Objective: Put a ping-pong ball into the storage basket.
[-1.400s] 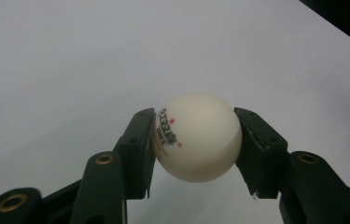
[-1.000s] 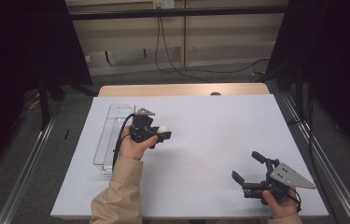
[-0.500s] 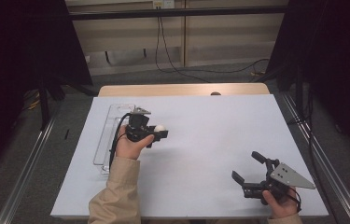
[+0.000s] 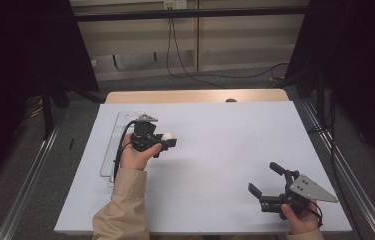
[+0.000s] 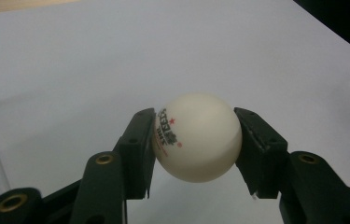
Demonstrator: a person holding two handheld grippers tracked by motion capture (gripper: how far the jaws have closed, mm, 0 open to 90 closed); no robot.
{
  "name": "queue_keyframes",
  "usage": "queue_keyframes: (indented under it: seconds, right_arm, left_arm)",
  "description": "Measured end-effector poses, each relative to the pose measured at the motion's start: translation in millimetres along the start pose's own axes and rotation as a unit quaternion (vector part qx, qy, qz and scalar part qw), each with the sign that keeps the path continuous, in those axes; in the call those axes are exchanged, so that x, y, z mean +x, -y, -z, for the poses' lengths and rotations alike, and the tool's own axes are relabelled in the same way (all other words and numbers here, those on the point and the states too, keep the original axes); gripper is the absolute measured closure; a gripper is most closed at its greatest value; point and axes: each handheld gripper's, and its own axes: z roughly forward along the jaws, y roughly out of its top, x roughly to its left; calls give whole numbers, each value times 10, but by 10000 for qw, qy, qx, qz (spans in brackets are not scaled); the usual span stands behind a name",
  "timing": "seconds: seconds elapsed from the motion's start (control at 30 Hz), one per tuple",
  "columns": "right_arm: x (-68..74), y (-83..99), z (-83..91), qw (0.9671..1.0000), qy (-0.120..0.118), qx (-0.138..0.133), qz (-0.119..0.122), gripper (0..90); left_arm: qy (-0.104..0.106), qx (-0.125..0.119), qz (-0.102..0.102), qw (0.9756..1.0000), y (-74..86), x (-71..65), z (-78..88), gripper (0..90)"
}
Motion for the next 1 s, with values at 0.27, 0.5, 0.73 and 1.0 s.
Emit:
queue_keyframes:
  seconds: [0.27, 0.5, 0.73, 1.0]
  right_arm:
    - [3, 0, -2, 10000, -6, 6, -5, 13]
    - [4, 0, -2, 10000, -6, 6, -5, 13]
    - [4, 1, -3, 10000, -7, 8, -6, 13]
    - [7, 1, -4, 10000, -5, 10, -5, 13]
  left_arm:
    - [-5, -31, 49, 10000, 4, 29, 32, 510]
    - [-25, 7, 34, 10000, 7, 48, 45, 510]
    - [-59, -26, 77, 10000, 12, 82, 74, 510]
    - [-98, -107, 138, 9998, 14, 106, 115, 510]
